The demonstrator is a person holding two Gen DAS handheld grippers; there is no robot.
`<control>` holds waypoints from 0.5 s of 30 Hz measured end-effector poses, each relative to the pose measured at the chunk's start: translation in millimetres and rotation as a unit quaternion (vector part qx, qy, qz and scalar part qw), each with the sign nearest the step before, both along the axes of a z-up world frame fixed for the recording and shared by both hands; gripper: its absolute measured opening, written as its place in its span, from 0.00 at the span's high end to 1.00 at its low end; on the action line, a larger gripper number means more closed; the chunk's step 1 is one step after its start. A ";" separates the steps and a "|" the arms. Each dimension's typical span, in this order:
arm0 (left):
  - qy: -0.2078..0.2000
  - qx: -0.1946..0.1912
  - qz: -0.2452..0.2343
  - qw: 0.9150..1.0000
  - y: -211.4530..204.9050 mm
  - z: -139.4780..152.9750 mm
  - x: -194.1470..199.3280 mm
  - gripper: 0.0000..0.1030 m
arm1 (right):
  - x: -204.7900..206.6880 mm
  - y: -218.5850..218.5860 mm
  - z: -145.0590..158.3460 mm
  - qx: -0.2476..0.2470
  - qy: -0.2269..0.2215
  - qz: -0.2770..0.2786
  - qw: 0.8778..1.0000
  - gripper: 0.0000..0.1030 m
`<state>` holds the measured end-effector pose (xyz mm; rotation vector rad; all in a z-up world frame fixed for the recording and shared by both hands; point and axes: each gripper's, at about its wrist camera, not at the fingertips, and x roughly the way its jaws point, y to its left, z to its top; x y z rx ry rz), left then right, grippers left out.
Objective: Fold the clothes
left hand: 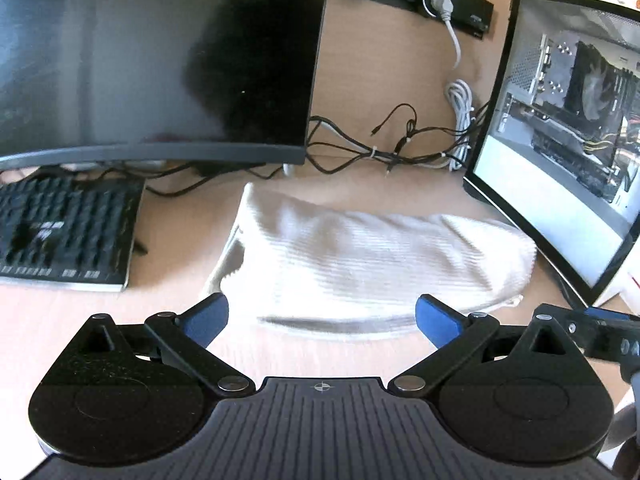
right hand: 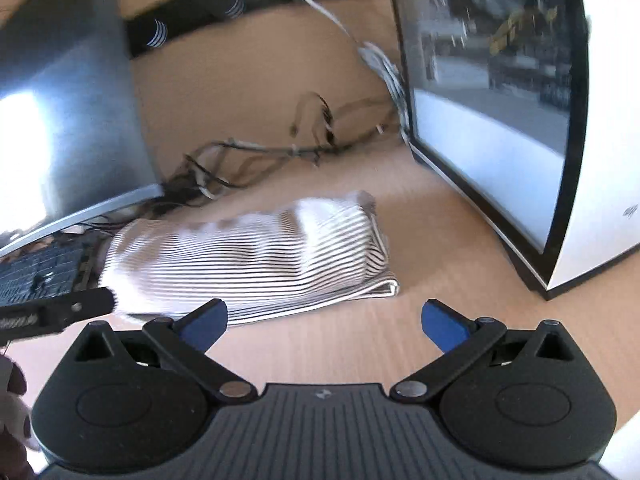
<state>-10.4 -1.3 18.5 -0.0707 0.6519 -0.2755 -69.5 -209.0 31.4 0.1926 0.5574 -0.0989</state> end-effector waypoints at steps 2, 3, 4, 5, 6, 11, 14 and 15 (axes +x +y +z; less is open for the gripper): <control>-0.022 0.006 0.005 1.000 -2.6 6.1 -20.1 0.00 | -16.8 6.0 -0.3 -0.026 -0.022 0.001 0.999 0.00; -0.034 0.012 0.008 0.999 -4.5 9.3 -30.9 0.00 | -24.1 7.4 -0.6 -0.034 -0.031 0.002 0.999 0.00; -0.043 0.015 0.011 0.999 -6.2 11.1 -39.5 0.00 | -31.8 7.4 0.1 -0.034 -0.042 0.006 0.998 0.00; -0.050 0.015 0.017 0.999 -7.9 12.2 -48.5 0.00 | -40.0 6.8 0.7 -0.034 -0.057 0.014 0.998 0.00; -0.055 0.009 0.028 0.998 -9.3 12.0 -58.1 0.00 | -46.7 6.7 0.1 -0.037 -0.065 0.021 0.997 0.00; -0.038 0.018 0.042 0.998 -18.5 17.2 -101.3 0.00 | -79.2 3.4 9.4 -0.026 -0.066 0.037 0.997 0.00; -0.043 0.034 0.052 0.997 -23.6 19.2 -126.2 0.00 | -97.3 -0.2 16.3 -0.045 -0.070 0.039 0.996 0.00; -0.039 0.026 0.060 0.997 -24.4 18.9 -134.0 0.00 | -103.4 -2.0 17.5 -0.047 -0.068 0.039 0.996 0.00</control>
